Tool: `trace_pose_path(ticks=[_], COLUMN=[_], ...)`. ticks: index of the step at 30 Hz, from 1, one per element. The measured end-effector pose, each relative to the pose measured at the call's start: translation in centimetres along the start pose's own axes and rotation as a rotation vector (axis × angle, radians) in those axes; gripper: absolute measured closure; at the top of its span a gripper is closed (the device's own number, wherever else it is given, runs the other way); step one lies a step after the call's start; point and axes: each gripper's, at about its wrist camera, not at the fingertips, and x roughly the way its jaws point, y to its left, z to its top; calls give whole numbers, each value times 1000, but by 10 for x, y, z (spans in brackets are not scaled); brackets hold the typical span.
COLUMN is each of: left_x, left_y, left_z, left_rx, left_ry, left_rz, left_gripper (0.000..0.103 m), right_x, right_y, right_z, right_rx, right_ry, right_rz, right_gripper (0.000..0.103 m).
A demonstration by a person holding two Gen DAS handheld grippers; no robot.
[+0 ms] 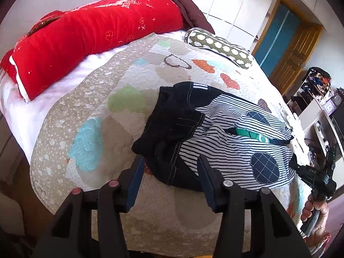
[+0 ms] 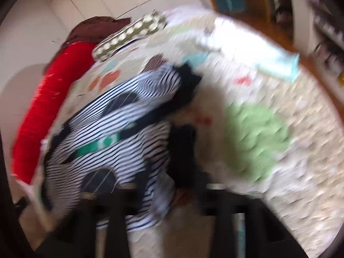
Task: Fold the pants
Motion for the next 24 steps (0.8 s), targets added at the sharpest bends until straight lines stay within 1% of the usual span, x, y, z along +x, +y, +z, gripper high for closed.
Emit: trace_pose_path(ticks=[1, 4, 5, 7, 8, 9, 11, 13, 14, 15, 16, 17, 18, 20, 21, 23, 24], left_x=[0, 2, 5, 11, 13, 16, 21, 28, 35, 40, 48, 57, 65, 83, 92, 113, 114], left_y=[0, 2, 2, 1, 0, -2, -11, -24, -32, -38, -43, -49, -53, -59, -61, -62, -62], left_z=[1, 2, 2, 2, 2, 2, 5, 7, 8, 8, 7, 6, 4, -2, -5, -13, -14], left_rx=[0, -12, -15, -14, -12, -8, 14, 52, 73, 86, 99, 113, 124, 154, 169, 193, 204], left_ry=[-4, -1, 5, 22, 27, 31, 28, 16, 15, 19, 30, 45, 59, 87, 106, 164, 160], left_rz=[3, 5, 7, 14, 14, 13, 11, 21, 28, 28, 25, 23, 25, 33, 44, 77, 79], left_gripper=[51, 49, 49, 49, 49, 49, 49, 46, 44, 44, 44, 44, 44, 44, 44, 44, 44], right_x=[-3, -18, -20, -24, -25, -27, -40, -57, -62, -64, -62, -56, -44, -21, -9, 15, 19], right_y=[-7, -28, -34, -45, -47, -49, -42, -22, -11, -1, 8, 15, 21, 25, 23, 17, 11], right_z=[-1, -4, -5, -8, -9, -9, -9, -8, -8, -8, -7, -6, -6, -9, -9, -10, -12], right_rx=[24, 77, 94, 108, 119, 138, 147, 86, 54, 26, 6, -10, -21, -18, -19, -23, -24], right_ry=[-11, -58, -58, -57, -52, -52, -90, -189, -224, -246, -248, -227, -178, -99, -63, -2, 3], right_rz=[15, 0, -14, -69, -77, -81, -124, -152, -140, -112, -71, -32, 12, 53, 56, 20, 23], right_gripper=[91, 92, 92, 92, 91, 83, 72, 64, 61, 60, 58, 56, 56, 56, 56, 57, 57])
